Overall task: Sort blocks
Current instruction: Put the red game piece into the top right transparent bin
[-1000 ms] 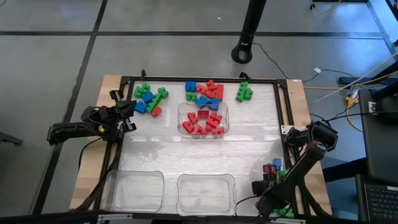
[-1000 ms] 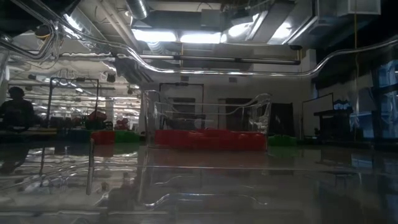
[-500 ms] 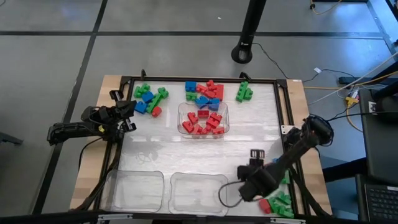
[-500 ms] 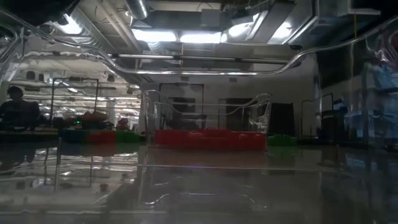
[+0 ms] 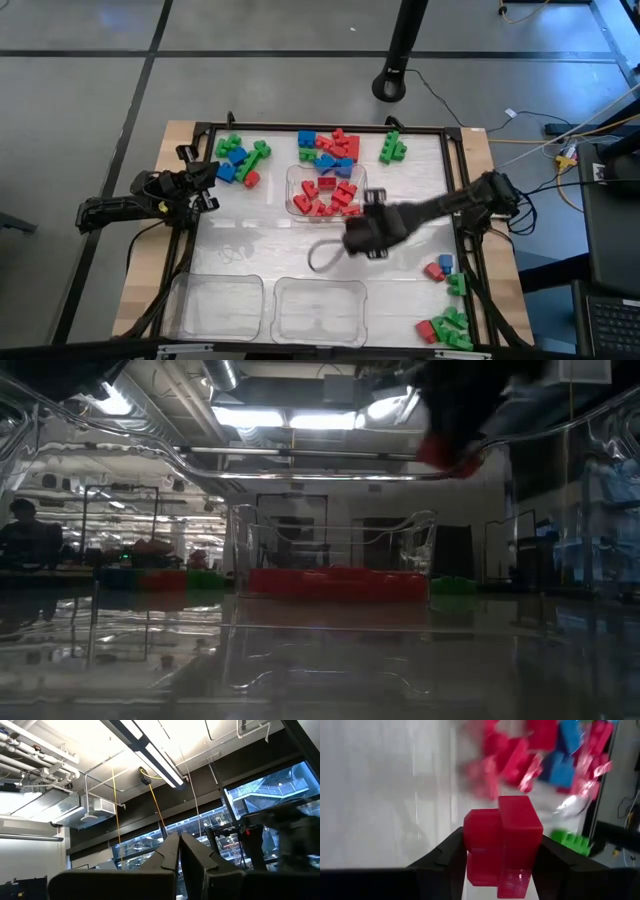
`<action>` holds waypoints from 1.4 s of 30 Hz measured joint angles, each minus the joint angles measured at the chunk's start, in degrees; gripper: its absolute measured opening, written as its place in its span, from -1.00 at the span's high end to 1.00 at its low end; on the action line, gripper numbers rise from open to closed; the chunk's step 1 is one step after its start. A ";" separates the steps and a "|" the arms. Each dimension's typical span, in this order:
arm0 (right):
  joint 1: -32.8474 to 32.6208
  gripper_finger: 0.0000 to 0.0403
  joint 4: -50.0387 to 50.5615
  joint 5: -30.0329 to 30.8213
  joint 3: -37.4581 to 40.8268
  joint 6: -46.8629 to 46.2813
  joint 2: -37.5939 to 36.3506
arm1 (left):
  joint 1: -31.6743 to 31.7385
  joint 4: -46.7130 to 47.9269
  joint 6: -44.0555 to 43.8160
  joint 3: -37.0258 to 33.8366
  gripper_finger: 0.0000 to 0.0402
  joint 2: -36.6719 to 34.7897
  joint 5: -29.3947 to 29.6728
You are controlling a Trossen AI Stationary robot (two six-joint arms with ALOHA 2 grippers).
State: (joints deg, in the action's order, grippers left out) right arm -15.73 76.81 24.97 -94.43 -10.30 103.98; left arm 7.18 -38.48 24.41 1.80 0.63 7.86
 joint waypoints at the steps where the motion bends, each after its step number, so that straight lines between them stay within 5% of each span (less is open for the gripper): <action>1: 1.91 0.16 -1.98 0.02 0.00 2.45 0.00 | -0.02 0.00 0.00 -0.02 0.97 0.01 0.00; 7: 10.47 0.14 -12.87 -0.11 0.00 12.98 0.00 | 0.00 -0.02 0.01 0.00 0.97 -0.01 0.00; 19: 15.04 -0.47 -18.68 -4.74 0.00 18.00 0.00 | 0.00 0.02 0.01 0.00 0.97 0.01 0.00; 26: 8.90 -0.52 -8.21 -6.32 -0.01 10.65 -2.30 | 0.00 0.04 0.03 0.00 0.97 0.01 0.00; 34: -5.30 -0.52 9.09 -5.01 0.03 -10.59 -4.22 | 0.00 0.28 0.01 -0.02 0.97 0.01 0.00; 42: -18.80 -0.53 10.78 -13.00 7.17 -30.22 -4.22 | -0.01 0.23 0.02 -0.02 0.97 0.01 0.00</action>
State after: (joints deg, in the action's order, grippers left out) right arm -34.53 87.59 11.97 -87.26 -40.51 99.77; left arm 7.17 -38.25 24.43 1.79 0.64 7.86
